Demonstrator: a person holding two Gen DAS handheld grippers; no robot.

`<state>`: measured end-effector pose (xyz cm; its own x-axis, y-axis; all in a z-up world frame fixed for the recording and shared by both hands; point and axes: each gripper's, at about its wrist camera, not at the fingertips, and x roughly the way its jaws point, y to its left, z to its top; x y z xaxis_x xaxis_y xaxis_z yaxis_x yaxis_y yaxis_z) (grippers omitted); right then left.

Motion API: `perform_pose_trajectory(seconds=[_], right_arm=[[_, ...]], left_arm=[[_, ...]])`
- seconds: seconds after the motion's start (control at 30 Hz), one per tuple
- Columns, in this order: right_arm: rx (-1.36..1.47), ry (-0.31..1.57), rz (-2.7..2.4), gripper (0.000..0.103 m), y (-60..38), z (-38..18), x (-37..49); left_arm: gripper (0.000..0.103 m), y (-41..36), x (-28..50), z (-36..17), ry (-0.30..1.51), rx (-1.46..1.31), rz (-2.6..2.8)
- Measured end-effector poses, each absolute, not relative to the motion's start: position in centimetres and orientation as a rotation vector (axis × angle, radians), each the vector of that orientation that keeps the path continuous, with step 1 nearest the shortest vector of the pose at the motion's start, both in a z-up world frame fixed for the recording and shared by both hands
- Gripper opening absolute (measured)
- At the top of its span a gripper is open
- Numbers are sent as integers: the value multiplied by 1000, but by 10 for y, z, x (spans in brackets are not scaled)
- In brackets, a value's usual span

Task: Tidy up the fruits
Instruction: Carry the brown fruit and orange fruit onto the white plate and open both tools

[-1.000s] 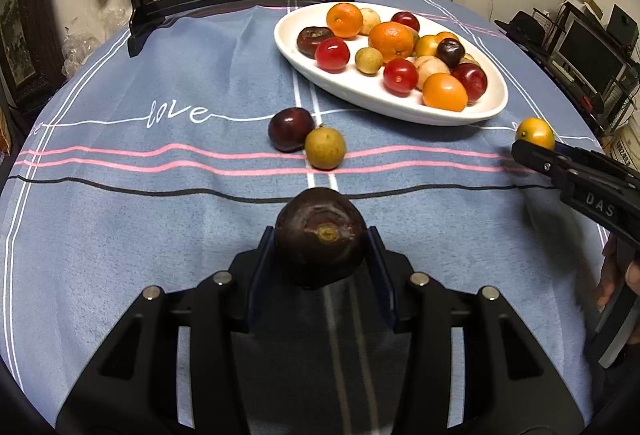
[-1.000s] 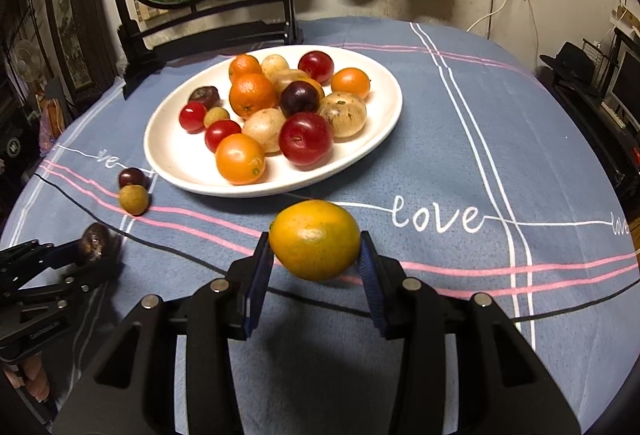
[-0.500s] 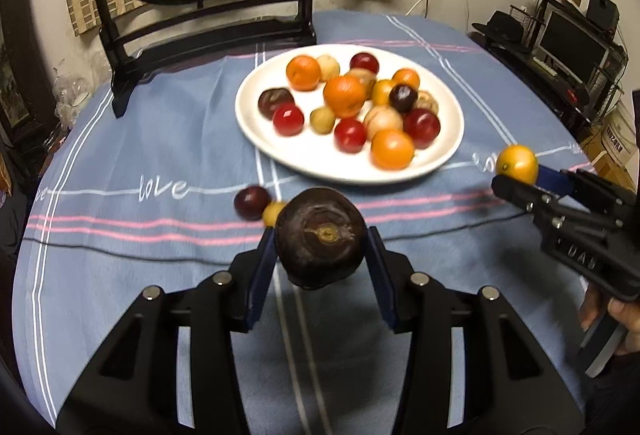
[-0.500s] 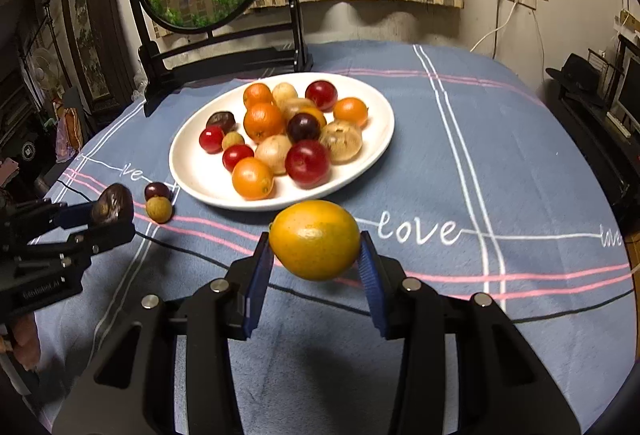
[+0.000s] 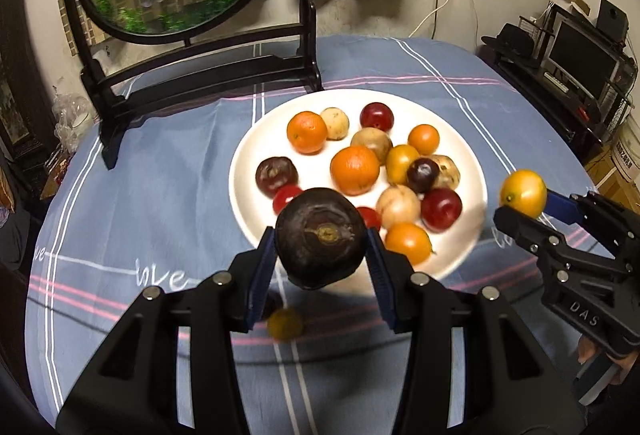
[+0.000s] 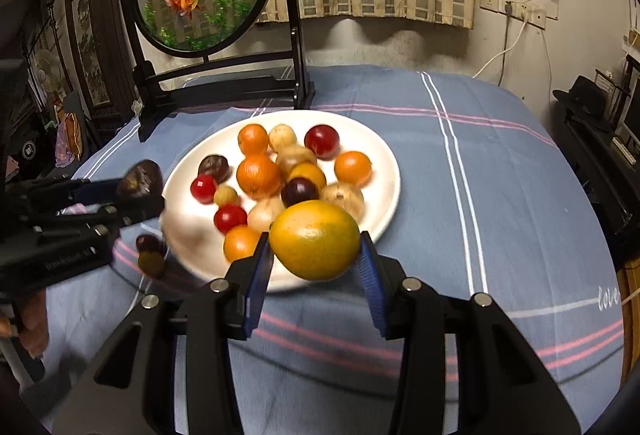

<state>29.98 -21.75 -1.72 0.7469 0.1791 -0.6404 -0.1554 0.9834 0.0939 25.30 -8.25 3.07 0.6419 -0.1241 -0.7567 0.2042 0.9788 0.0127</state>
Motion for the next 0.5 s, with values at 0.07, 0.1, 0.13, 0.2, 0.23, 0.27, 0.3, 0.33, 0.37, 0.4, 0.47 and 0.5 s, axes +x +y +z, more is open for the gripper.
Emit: perform_pose_trajectory(seconds=[0.07,0.1,0.13,0.2,0.23,0.27,0.3,0.33,0.37,0.4,0.47,0.5], right_arm=[[34,705,188,43,-213,-17,316],[32,704,190,43,-211,-17,322],[33,702,190,43,-210,-17,331],[33,697,194,43,-207,-16,342],[33,696,195,43,-205,-16,351],[34,697,195,43,-205,-16,356],[34,699,194,43,-204,-17,363],[34,698,191,43,-203,-18,369],[35,696,187,43,-203,-19,375],[40,697,188,43,-203,-19,379],[59,707,198,43,-203,-22,389],[68,716,203,43,-202,-24,393]], left_arm=[[45,-85,265,26,864,100,-183],[45,-85,273,23,871,95,-182],[45,-85,279,21,876,89,-179],[45,-84,291,18,880,80,-171],[45,-83,297,17,880,77,-170],[45,-83,302,16,880,73,-169],[45,-83,306,16,881,71,-168],[45,-84,311,15,881,68,-166],[45,-84,316,14,881,66,-165],[46,-84,319,14,881,66,-162],[46,-86,324,12,884,58,-159],[46,-87,326,10,887,53,-160]])
